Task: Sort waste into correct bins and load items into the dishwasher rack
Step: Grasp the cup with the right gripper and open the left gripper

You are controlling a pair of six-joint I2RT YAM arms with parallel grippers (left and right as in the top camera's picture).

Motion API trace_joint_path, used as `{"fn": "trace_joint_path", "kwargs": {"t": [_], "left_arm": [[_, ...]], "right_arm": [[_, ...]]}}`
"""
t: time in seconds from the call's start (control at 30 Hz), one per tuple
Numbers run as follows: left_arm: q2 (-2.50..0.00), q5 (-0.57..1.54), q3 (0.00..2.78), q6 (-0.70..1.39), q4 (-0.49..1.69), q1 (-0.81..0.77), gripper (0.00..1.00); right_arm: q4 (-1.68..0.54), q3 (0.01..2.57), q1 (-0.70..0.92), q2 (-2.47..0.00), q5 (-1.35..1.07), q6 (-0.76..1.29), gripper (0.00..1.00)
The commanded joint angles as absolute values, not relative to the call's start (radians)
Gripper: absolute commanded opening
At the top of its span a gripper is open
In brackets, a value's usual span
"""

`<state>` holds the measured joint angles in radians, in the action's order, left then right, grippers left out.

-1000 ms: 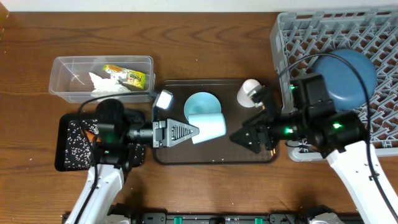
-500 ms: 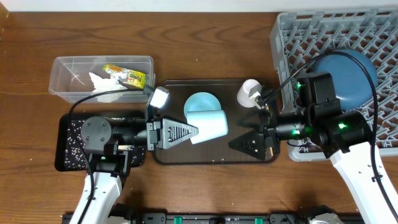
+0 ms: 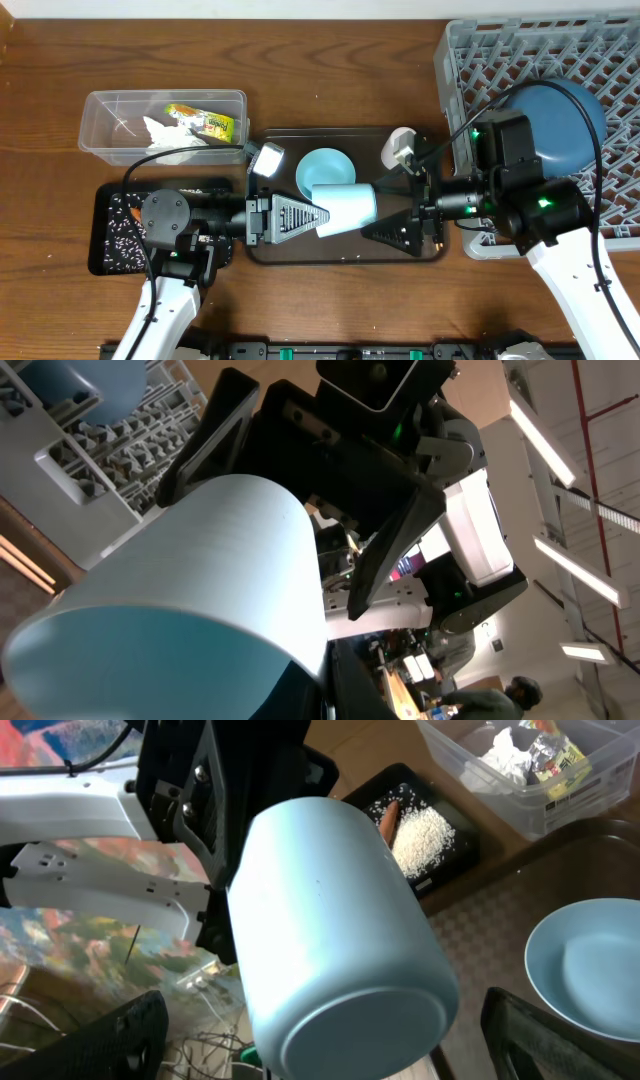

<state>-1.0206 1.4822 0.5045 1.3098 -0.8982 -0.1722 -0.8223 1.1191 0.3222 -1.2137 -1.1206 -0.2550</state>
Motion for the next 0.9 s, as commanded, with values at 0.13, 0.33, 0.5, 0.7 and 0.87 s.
{"fn": "trace_joint_path", "kwargs": {"t": [0.13, 0.33, 0.5, 0.7, 0.87], "left_arm": [[-1.016, 1.473, 0.516, 1.310, -0.907, -0.175, 0.07], [-1.016, 1.473, 0.516, 1.310, -0.907, -0.175, 0.07], [-1.016, 1.473, 0.516, 1.310, -0.907, -0.175, 0.07], [-1.016, 1.473, 0.516, 1.310, -0.907, -0.175, 0.07], [-1.016, 1.476, 0.515, 1.311, -0.907, -0.175, 0.14]], "right_arm": [[-0.797, 1.129, 0.388, -1.246, -1.122, -0.274, 0.97], [-0.767, 1.129, 0.401, -1.248, -1.123, -0.274, 0.84], [-0.766, 1.129, 0.401, -1.249, -1.122, -0.274, 0.76], [-0.757, 1.129, 0.401, -1.249, -1.126, -0.274, 0.59], [-0.748, 1.129, 0.401, -1.249, -1.126, -0.274, 0.55]]}}
